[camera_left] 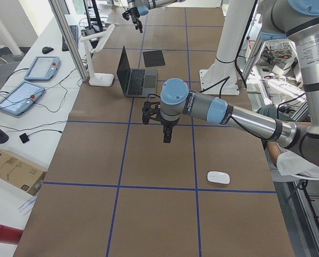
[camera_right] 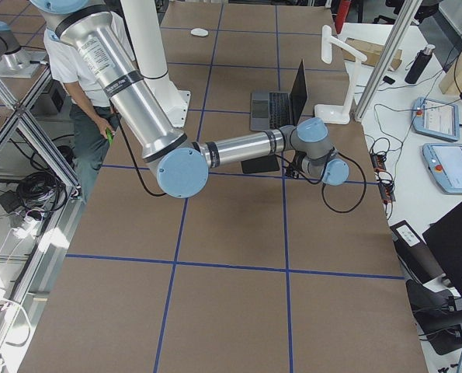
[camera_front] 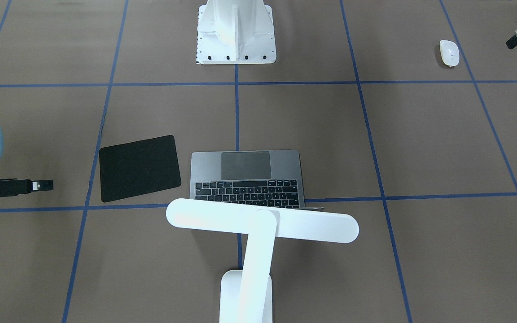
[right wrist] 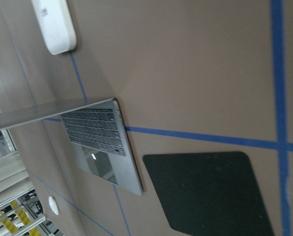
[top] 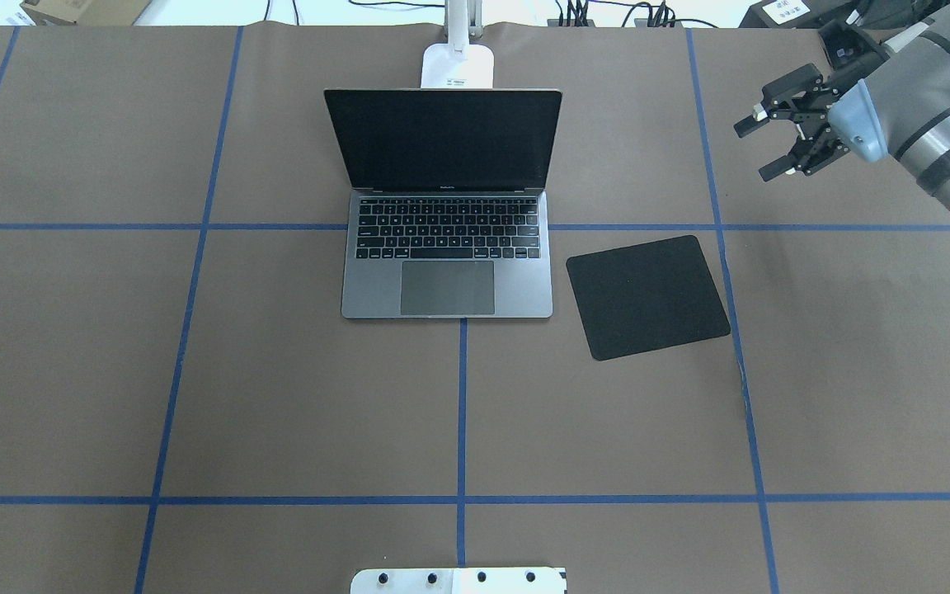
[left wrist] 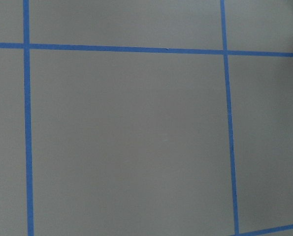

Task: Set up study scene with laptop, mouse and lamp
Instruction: 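Release the black mouse pad beside the laptop and withdraw the right gripper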

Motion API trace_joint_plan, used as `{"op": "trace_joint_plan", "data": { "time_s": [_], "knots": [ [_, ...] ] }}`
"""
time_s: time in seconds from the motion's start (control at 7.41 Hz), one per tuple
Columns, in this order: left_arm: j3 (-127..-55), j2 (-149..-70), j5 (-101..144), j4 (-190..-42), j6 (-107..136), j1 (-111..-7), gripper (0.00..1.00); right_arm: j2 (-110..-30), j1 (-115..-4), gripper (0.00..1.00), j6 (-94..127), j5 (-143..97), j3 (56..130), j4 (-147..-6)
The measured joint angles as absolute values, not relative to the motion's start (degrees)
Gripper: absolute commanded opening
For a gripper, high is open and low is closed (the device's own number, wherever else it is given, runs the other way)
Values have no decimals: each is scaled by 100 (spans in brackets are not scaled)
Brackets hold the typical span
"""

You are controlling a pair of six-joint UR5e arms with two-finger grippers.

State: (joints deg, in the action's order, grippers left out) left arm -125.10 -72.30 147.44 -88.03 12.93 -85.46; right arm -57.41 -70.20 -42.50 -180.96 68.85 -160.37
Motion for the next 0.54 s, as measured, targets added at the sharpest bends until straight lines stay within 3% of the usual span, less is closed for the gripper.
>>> {"op": "trace_joint_plan", "data": {
  "time_s": [0.54],
  "knots": [
    [-12480, -7020, 14588, -8760, 1427, -8550, 100, -5875, -7733, 99, -3859, -15491, 7063, -15181]
  ]
}}
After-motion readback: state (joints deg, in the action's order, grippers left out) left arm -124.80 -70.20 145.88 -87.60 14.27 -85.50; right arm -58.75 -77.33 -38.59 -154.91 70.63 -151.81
